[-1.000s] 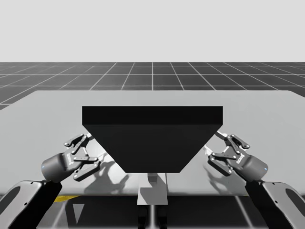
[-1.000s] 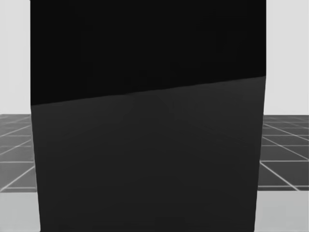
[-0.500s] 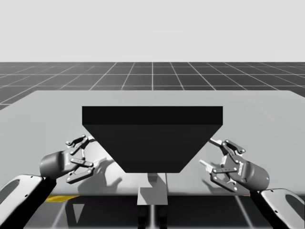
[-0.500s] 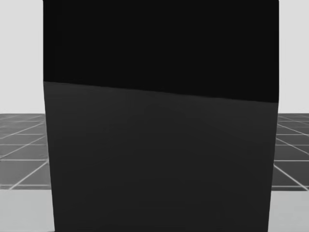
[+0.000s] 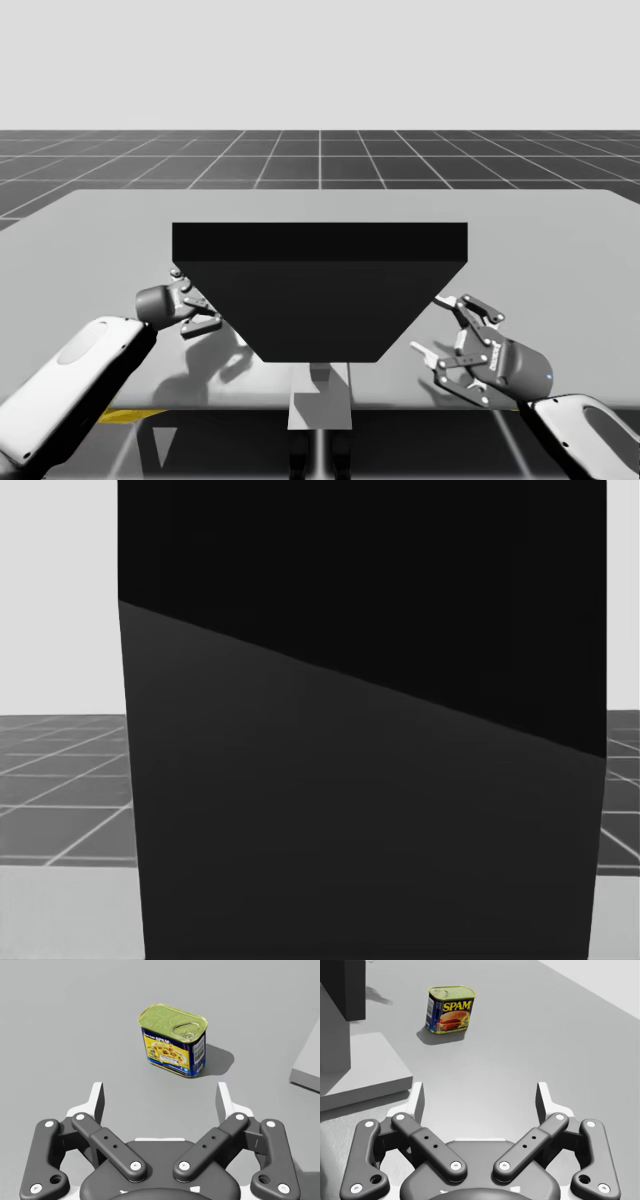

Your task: Reach around the screen and pick up the object behind it.

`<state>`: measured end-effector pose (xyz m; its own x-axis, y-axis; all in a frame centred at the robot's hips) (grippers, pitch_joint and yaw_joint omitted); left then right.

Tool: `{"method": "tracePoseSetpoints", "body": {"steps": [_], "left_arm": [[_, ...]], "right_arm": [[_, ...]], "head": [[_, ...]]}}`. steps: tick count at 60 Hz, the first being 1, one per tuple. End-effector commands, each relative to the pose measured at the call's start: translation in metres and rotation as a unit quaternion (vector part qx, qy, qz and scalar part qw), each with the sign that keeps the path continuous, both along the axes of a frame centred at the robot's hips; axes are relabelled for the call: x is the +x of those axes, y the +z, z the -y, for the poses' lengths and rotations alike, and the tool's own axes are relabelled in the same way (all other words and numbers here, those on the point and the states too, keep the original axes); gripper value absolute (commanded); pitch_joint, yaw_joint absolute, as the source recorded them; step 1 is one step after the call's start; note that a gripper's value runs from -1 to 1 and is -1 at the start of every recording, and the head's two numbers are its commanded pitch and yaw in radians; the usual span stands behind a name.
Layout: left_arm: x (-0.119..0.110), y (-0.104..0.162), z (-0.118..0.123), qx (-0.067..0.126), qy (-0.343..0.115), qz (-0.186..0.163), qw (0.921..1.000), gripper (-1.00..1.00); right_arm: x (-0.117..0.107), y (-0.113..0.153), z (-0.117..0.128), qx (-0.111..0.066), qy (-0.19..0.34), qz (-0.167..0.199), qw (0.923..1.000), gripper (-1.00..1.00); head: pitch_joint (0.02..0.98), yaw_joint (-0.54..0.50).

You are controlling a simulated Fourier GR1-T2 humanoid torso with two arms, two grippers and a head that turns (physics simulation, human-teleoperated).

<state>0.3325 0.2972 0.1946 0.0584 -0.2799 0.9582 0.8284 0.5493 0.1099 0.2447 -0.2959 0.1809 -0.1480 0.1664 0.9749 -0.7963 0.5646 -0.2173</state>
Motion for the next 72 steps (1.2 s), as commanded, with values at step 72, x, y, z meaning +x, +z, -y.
{"method": "tracePoseSetpoints", "body": {"steps": [72], "left_arm": [[0.094, -0.04, 0.105, 0.06, -0.149, -0.051, 0.9856, -1.0]], "right_arm": [[-0.004, -0.016, -0.016, -0.029, 0.021, 0.01, 0.9993, -1.0]], "head": [[0.18, 0.01]]}}
